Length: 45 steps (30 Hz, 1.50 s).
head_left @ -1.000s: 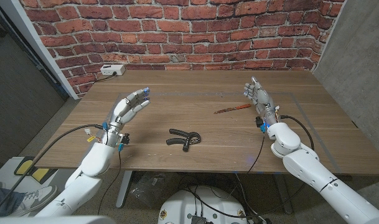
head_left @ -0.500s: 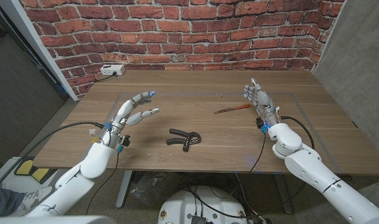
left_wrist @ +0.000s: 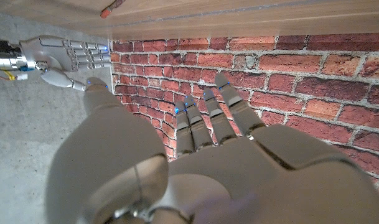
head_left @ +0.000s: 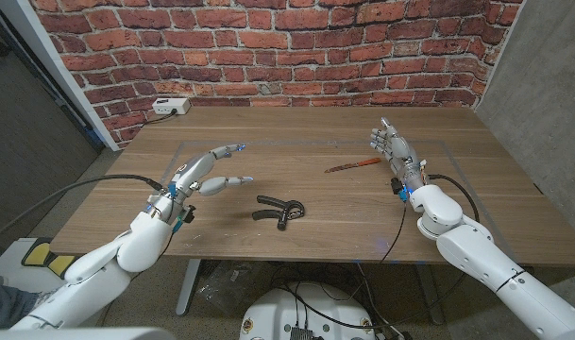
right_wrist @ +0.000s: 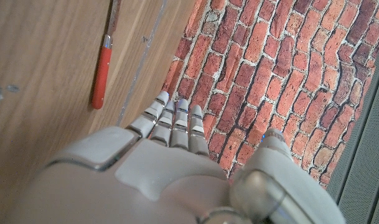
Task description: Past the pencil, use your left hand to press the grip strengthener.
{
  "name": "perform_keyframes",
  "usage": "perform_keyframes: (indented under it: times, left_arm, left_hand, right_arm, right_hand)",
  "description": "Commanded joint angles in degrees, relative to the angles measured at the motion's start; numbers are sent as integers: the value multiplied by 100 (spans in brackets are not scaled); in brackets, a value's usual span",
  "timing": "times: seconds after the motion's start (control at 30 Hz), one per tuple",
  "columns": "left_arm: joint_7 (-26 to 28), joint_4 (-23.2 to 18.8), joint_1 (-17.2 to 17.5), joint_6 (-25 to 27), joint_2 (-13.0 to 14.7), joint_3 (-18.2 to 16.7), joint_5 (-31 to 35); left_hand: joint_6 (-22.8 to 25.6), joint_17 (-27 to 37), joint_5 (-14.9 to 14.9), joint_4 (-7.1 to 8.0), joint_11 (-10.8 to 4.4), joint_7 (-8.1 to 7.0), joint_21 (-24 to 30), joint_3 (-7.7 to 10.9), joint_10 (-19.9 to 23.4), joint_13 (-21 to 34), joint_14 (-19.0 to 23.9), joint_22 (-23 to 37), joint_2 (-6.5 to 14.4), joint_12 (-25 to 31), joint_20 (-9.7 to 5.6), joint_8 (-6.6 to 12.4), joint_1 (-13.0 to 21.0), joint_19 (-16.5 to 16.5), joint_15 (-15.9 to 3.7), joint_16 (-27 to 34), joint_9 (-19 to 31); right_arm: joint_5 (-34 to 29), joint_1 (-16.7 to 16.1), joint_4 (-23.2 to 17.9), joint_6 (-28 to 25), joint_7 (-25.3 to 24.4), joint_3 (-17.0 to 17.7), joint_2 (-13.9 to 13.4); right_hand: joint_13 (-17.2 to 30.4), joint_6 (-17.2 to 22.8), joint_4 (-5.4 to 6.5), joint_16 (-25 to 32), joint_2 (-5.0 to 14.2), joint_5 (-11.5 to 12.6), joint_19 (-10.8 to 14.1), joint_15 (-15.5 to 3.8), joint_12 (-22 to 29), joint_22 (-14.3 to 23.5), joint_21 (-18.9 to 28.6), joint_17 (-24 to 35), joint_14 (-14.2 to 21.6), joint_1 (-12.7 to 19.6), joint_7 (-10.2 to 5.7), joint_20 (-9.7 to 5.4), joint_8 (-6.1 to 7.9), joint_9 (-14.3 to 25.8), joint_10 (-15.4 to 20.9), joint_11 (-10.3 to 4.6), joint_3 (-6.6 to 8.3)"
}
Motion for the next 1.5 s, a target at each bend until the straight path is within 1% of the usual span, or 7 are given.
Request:
perform_keyframes:
  times: [0.03,0.4,0.6,0.9,1.07,1.2,1.5]
  left_arm:
    - [-668,-1155,506,1208,565,-296,661]
    - [-1671,-1823,589,2187,908,-288,1150]
    - [-2000,-2043,416,2536,1073,-87,1443]
    - [-2484,-2292,122,3042,1296,312,1889]
    - [-3080,-2370,-239,3258,1500,660,1951]
    - [-3741,-2435,-630,3417,1717,1021,1971]
    - [-4083,-2475,-997,3482,2030,1347,1936]
  left_hand:
    - [-77,19,60,-26,-9,-5,-35,-16,-44,26,-74,11,7,-26,-25,-36,45,-70,-306,-30,12]
    - [-270,27,92,-19,-67,-28,-101,-52,-174,36,-187,14,4,-78,-52,-108,69,-92,-333,-54,20]
    - [360,37,136,-2,-183,-128,-42,-110,210,41,162,34,22,31,-110,110,117,275,-386,64,32]
    - [923,39,166,63,-453,-314,-141,-206,635,40,262,53,22,83,-161,258,59,171,-503,43,28]
    - [632,36,202,63,-442,-359,-220,-243,425,37,75,54,14,-53,-197,102,91,27,-521,-39,23]
    - [-7,39,289,71,-336,-336,-342,-301,-135,45,-409,52,30,-201,-179,-152,151,-265,-437,-117,35]
    - [-410,34,337,14,-304,-261,-343,-316,-467,55,-600,44,12,-212,-214,-215,294,-290,-424,-114,45]
  right_arm:
    - [155,62,116,-18,233,-12,-53]
    - [271,150,181,-73,391,-63,-81]
    - [302,106,266,92,436,-36,-54]
    - [354,-84,373,383,383,99,-3]
    - [392,-163,361,421,381,162,-33]
    - [394,-175,373,440,420,171,-56]
    - [460,-125,413,375,464,151,-42]
  right_hand:
    - [9,28,-46,-21,6,-19,51,14,-17,26,-24,21,32,50,-22,0,-7,16,36,0,5]
    - [10,267,-52,-26,16,-22,56,18,-27,28,-56,22,32,50,-21,3,76,24,50,4,4]
    - [11,124,-54,-27,20,-23,60,20,-34,29,-73,23,35,49,-4,4,9,25,54,6,3]
    - [12,52,-60,-50,29,-23,63,5,-58,29,-91,23,-21,57,25,-53,-26,25,15,10,6]
    - [12,43,-63,-57,31,-23,59,-2,-71,29,-100,23,-43,60,38,-66,-32,25,-11,13,7]
    - [13,37,-64,-55,34,-24,58,6,-76,29,-107,23,-42,62,41,-69,-35,25,-17,6,7]
    - [13,28,-68,-54,41,-23,63,3,-79,28,-115,23,-47,68,35,-70,-40,25,-20,5,11]
